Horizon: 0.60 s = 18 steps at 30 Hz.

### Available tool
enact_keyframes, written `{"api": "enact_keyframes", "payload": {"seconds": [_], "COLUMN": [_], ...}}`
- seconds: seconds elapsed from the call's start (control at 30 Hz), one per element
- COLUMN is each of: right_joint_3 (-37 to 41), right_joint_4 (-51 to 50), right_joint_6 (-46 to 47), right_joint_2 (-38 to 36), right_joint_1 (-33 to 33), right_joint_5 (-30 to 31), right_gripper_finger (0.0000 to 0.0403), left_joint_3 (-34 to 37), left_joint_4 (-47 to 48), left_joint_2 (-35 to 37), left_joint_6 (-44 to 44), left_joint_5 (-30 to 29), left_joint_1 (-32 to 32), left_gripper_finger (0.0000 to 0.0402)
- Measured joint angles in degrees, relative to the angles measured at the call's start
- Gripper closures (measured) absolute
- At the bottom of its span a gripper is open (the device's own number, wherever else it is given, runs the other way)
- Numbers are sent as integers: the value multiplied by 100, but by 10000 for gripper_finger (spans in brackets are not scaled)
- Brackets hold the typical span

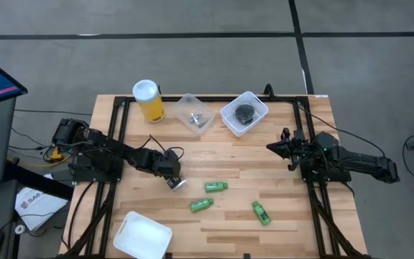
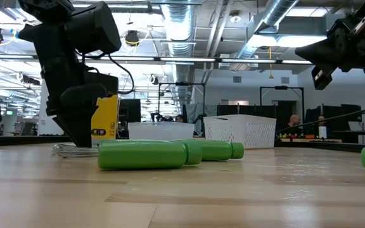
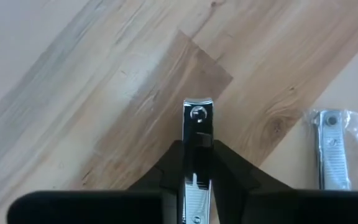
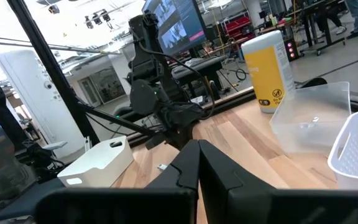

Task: Pick & Place Travel size toiletries
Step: Put the silver nail cutter into the transparent bin

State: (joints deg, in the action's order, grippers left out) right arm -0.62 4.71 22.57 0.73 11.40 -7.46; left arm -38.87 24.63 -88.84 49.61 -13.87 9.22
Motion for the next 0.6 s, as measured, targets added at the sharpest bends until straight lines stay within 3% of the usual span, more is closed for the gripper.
{"api": "enact_keyframes", "payload": {"seconds": [0.33, 0.43, 0.6], "right_joint_3": [0, 0, 0], "right_joint_4": [-2, -3, -2], "right_joint_6": [0, 0, -1], "right_joint_2": [0, 0, -1], "right_joint_1": [0, 0, 0], "right_joint_5": [1, 0, 2], "right_gripper_finger": [403, 403, 403], "left_joint_3": [-363, -740, -1450], "left_joint_4": [-8, -50, -374], "left_joint_2": [620, 823, 913], "left_joint_6": [338, 336, -353], "left_joint_5": [65, -301, -1537], "left_joint_1": [-72, -222, -705], "left_gripper_finger": [360, 360, 360]}}
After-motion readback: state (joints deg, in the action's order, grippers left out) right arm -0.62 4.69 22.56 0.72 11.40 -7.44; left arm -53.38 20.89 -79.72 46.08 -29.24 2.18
